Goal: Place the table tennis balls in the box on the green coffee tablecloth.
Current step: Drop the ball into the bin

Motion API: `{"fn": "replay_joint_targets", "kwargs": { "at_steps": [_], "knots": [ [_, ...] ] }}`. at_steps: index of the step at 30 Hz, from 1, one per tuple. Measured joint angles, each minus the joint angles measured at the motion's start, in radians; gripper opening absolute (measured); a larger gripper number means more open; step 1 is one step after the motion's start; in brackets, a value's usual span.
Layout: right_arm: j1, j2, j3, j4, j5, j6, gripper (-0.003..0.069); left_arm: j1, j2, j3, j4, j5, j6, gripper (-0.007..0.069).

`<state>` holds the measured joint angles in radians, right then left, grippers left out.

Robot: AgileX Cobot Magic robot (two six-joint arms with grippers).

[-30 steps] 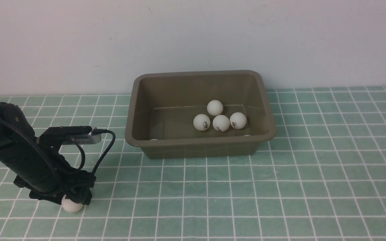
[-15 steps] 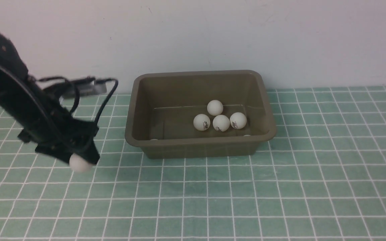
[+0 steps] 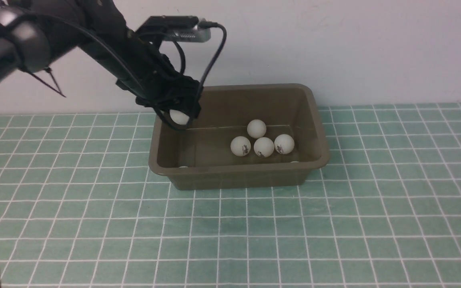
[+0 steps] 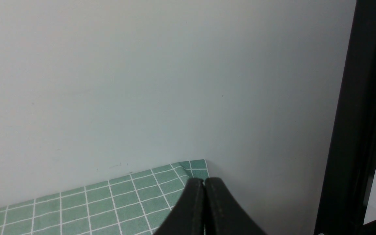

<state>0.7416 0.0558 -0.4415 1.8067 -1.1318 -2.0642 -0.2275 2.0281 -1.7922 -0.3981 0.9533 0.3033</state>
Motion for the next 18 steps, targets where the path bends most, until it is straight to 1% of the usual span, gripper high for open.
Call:
{"fn": "replay_joint_targets", "kwargs": {
  "at_steps": [8,16,18],
  "knots": [
    [0.0,0.0,0.0,0.0,-0.002,0.0,-0.0016,-0.004,0.144,-0.097,0.0,-0.006,0.0,0.0385],
    [0.0,0.0,0.0,0.0,-0.002,0.0,-0.0016,-0.004,0.163,-0.129,-0.001,-0.009,-0.001,0.0387],
    [0.0,0.0,0.0,0.0,-0.002,0.0,-0.0016,-0.004,0.162,-0.129,0.001,0.011,-0.001,0.0376]
  ]
}}
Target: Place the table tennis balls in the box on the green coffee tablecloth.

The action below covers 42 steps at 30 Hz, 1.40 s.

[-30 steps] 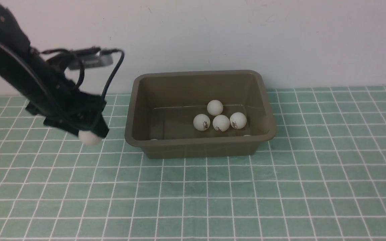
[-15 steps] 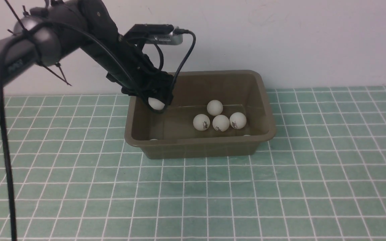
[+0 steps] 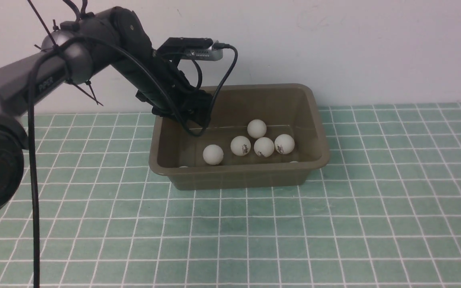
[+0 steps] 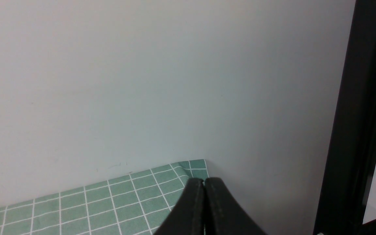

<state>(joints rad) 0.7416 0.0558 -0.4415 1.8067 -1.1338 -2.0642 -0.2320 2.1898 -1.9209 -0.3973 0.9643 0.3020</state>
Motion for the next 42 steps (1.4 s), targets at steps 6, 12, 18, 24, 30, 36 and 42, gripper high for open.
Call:
{"fn": "replay_joint_targets", "kwargs": {
  "at_steps": [6,12,18,24,30,36,42],
  "knots": [
    [0.0,0.0,0.0,0.0,-0.005,0.0,-0.0016,0.0,-0.058,0.0,0.004,0.079,0.028,0.0206],
    [0.0,0.0,0.0,0.0,-0.011,0.0,-0.0016,0.0,-0.18,0.0,0.004,0.113,0.058,0.0027],
    [0.0,0.0,0.0,0.0,-0.011,0.0,-0.0016,-0.007,-0.411,0.0,0.002,0.13,0.115,-0.0004],
    [0.0,0.0,0.0,0.0,-0.011,0.001,-0.0016,-0.009,-0.579,0.05,0.001,0.124,0.121,-0.0004],
    [0.0,0.0,0.0,0.0,-0.012,0.001,-0.0016,-0.009,-0.892,0.373,-0.001,-0.008,0.121,-0.0004],
    [0.0,0.0,0.0,0.0,-0.012,0.001,-0.0016,-0.009,-1.219,0.717,-0.008,-0.136,0.121,-0.0004],
    [0.0,0.0,0.0,0.0,-0.012,0.001,-0.0016,-0.009,-1.601,1.007,-0.008,-0.158,0.113,-0.0004]
  ]
}}
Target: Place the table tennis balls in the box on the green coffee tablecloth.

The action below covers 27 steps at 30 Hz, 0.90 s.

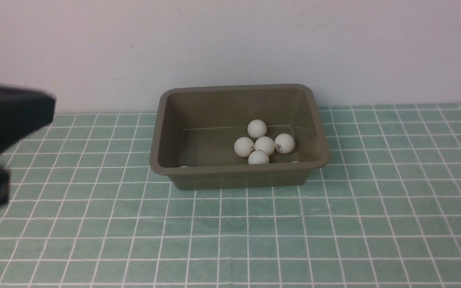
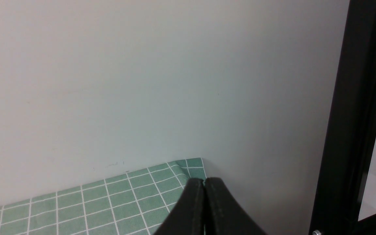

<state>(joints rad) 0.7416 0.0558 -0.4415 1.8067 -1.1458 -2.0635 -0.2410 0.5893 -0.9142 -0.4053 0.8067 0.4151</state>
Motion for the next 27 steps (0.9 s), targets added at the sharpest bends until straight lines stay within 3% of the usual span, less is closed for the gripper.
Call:
{"fn": "replay_joint_targets", "kwargs": {
  "at_steps": [10,19,27],
  "knots": [
    [0.0,0.0,0.0,0.0,-0.001,0.0,-0.0016,0.0,-0.578,0.169,0.051,-0.029,0.011,-0.0004],
    [0.0,-0.007,0.001,0.0,-0.006,0.0,-0.0016,0.0,-0.606,0.258,0.172,-0.085,0.019,-0.0004],
    [0.0,-0.007,0.001,0.0,-0.008,0.0,-0.0016,0.0,-0.572,0.534,0.244,-0.344,0.019,-0.0004]
  ]
}}
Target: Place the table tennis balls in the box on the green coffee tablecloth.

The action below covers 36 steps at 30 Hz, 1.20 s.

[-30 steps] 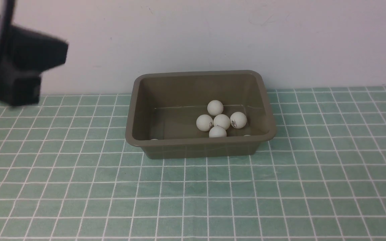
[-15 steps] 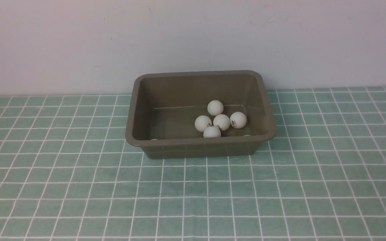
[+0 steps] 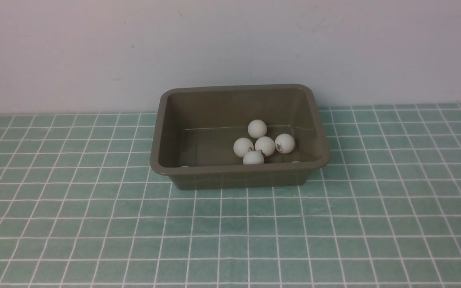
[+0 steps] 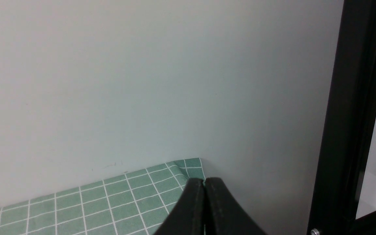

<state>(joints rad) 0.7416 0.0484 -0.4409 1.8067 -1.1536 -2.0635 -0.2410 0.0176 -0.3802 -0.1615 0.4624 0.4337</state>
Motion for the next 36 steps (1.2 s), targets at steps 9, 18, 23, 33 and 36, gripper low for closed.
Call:
{"fn": "replay_joint_targets", "kwargs": {
  "at_steps": [9,18,23,33,36],
  "knots": [
    [0.0,0.0,0.0,0.0,0.0,0.0,-0.0016,0.213,0.002,0.368,-0.148,-0.434,-0.118,-0.0004],
    [0.0,0.0,0.0,0.0,0.0,0.0,-0.0016,0.238,0.002,0.408,-0.304,-0.61,-0.114,-0.0004],
    [0.0,0.0,0.0,0.0,0.0,0.0,-0.0016,0.238,0.002,0.408,-0.308,-0.585,-0.086,-0.0004],
    [0.0,0.0,0.0,0.0,0.0,0.0,-0.0016,0.238,0.002,0.408,-0.308,-0.477,-0.078,-0.0004],
    [0.0,0.0,0.0,0.0,0.0,0.0,-0.0016,0.238,0.002,0.408,-0.308,-0.462,-0.078,-0.0004]
  ]
}}
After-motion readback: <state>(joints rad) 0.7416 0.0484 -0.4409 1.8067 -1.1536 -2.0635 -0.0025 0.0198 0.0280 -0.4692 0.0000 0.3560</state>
